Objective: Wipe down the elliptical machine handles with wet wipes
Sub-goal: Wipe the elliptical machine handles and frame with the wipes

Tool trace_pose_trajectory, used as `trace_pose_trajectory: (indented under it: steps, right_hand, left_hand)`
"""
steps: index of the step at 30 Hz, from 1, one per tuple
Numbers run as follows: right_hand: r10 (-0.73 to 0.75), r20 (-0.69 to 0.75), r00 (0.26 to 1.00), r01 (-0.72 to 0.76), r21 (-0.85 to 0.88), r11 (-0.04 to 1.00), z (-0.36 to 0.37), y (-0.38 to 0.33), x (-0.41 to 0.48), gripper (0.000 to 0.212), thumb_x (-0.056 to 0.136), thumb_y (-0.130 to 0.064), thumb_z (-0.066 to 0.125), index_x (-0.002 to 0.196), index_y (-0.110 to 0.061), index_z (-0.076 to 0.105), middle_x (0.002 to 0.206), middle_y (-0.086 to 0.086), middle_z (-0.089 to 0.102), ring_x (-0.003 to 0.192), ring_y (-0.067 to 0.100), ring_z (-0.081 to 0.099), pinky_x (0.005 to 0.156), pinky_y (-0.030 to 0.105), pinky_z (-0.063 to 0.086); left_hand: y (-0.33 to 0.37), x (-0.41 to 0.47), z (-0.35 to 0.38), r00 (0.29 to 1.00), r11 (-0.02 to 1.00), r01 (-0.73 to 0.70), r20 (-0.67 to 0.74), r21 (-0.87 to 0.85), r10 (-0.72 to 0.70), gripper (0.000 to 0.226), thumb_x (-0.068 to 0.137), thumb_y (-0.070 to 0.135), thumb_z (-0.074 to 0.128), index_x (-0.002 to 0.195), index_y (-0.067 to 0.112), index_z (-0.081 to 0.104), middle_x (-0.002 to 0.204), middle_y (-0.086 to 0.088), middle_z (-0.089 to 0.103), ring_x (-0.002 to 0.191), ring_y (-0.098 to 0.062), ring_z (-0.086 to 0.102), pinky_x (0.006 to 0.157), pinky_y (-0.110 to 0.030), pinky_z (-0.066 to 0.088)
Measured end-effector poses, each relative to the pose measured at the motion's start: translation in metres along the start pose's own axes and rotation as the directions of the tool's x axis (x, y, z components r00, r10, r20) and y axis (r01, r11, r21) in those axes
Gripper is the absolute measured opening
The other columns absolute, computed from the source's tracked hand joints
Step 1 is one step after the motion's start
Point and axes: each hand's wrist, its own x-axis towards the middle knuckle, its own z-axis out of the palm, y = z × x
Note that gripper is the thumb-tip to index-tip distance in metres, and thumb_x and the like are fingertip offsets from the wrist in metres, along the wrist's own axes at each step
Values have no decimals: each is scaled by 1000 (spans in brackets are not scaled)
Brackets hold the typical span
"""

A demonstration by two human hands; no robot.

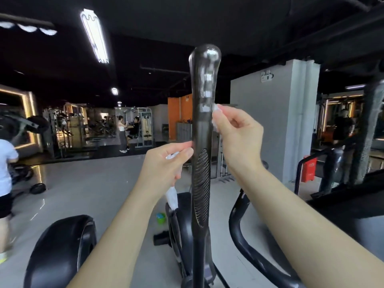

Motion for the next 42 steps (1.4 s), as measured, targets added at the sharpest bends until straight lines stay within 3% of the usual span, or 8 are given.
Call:
trace_pose_trajectory:
  steps: [7,16,19,23,27,33,37,42]
  right_hand:
    - [211,89,973,-215,37,976,-26,34,-40,11,92,-9,76,94,-18,82,85,-6,79,75,2,67,77,17,51]
    - [177,154,972,-184,30,983,-38,44,-63,10,93,-9,75,96,-14,83,96,0,78,90,12,72,87,35,56]
    - [161,183,970,-166,14,986,-49,39,-60,10,92,-8,75,92,-14,83,89,-1,78,82,8,69,80,27,52]
    - [126,41,991,-129,96,987,-58,21,-29,15,95,-3,70,101,-12,80,84,-10,77,69,-1,64,70,14,51]
    - [174,75,982,-182,119,976,-61,31,-28,17,97,-3,68,101,-16,79,90,-11,79,83,0,71,77,14,52]
    - [262,75,962,-271,176,946,-61,56,-26,17,98,-10,68,101,-22,79,97,-9,79,90,4,71,78,20,51]
    - [168,143,976,-194,198,961,-43,49,-14,16,97,-10,69,103,-21,80,102,-7,78,98,9,72,86,26,57]
    - [-1,228,974,-51,223,974,-34,51,-39,14,94,-1,71,99,-10,79,102,4,72,95,6,69,85,18,52]
  left_hand:
    - [2,-5,4,1000,1000,0,-18,26,0,17,98,28,68,103,42,76,51,-1,47,44,-8,40,51,-19,39]
    - [-2,-5,8,997,1000,-6,-74,-5,5,17,97,25,68,108,32,79,51,-6,44,42,-9,38,48,-15,39]
    - [-2,-6,9,997,1000,8,-80,-2,-9,17,97,25,69,110,31,78,50,-4,45,42,-9,38,48,-15,40]
    - [-1,-13,11,995,1000,14,-102,9,-13,18,97,27,69,112,34,77,52,-5,45,44,-9,37,48,-16,40]
    - [3,-23,18,989,998,28,-148,59,-19,16,95,33,70,109,42,74,53,-4,48,47,-11,40,57,-23,45]
    - [10,-28,28,974,986,43,-228,162,-4,13,95,37,70,97,50,72,57,-6,50,49,-11,43,50,-22,42]
    - [16,-29,29,971,970,71,-241,233,-13,14,95,38,70,92,51,74,57,-3,49,50,-10,44,53,-26,42]
    - [22,-29,32,969,941,91,-247,325,-8,12,97,36,68,102,46,73,54,-1,49,45,-9,44,47,-20,41]
